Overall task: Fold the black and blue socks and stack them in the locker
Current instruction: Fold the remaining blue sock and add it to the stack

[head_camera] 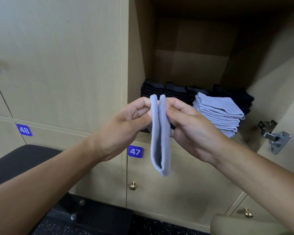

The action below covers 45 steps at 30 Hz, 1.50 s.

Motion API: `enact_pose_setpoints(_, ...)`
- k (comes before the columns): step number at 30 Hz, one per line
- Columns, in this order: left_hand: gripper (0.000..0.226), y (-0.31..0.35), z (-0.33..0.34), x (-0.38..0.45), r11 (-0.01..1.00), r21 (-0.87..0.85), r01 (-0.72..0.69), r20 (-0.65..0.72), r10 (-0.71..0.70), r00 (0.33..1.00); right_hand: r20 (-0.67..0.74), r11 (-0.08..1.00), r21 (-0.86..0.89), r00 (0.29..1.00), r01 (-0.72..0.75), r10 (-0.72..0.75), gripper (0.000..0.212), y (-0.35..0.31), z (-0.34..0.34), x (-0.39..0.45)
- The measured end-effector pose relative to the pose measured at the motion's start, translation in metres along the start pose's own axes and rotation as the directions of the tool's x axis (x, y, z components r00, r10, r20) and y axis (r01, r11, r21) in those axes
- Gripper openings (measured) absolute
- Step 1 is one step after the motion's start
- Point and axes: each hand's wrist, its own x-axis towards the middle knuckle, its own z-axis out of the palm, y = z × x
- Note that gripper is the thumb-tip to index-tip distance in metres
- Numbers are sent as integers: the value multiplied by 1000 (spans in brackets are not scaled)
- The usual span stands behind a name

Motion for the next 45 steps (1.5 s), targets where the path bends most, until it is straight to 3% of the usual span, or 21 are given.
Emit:
enact_pose_setpoints(8,31,-5,-1,4,998,-36,59,-65,-61,996,43,998,-37,998,-45,47,23,-8,-6,-3)
enact_pose_setpoints(11,16,-4,-1,4,994,-65,84,-102,-90,991,44,997,-21,996,-74,75,28,-16,-12,-3)
enact_pose_setpoints(15,11,-2,-1,4,985,-60,162,-173,-171,970,-53,995,-9,994,-95,94,38,-28,-24,-3)
enact_pose_setpoints(21,6,-6,1,5,955,216,202,-235,-149,960,-1,879,-476,1000,-18,21,44,-35,-30,-7)
enact_pose_setpoints(26,15,-5,11,10,958,220,185,-290,-116,950,-22,715,-699,1000,-9,-9,27,-26,-24,-7)
enact_pose_setpoints(29,38,-3,14,13,975,68,213,-375,-173,911,-90,769,-639,995,-19,-50,17,-27,-26,-7)
enact_pose_setpoints(32,59,-4,13,16,956,-80,283,-379,-292,878,-244,902,-428,968,-56,-56,17,-28,-32,-5)
enact_pose_setpoints(37,48,-11,13,20,910,-218,352,-243,-400,884,-400,993,-118,916,-30,-20,21,-26,-38,-3)
enact_pose_setpoints(41,37,-12,14,30,919,-232,318,-303,-379,875,-466,973,-229,881,-28,-84,31,-27,-46,-3)
enact_pose_setpoints(45,35,-1,11,46,933,-158,324,-320,-359,877,-246,883,-469,960,1,-132,20,-40,-56,-9)
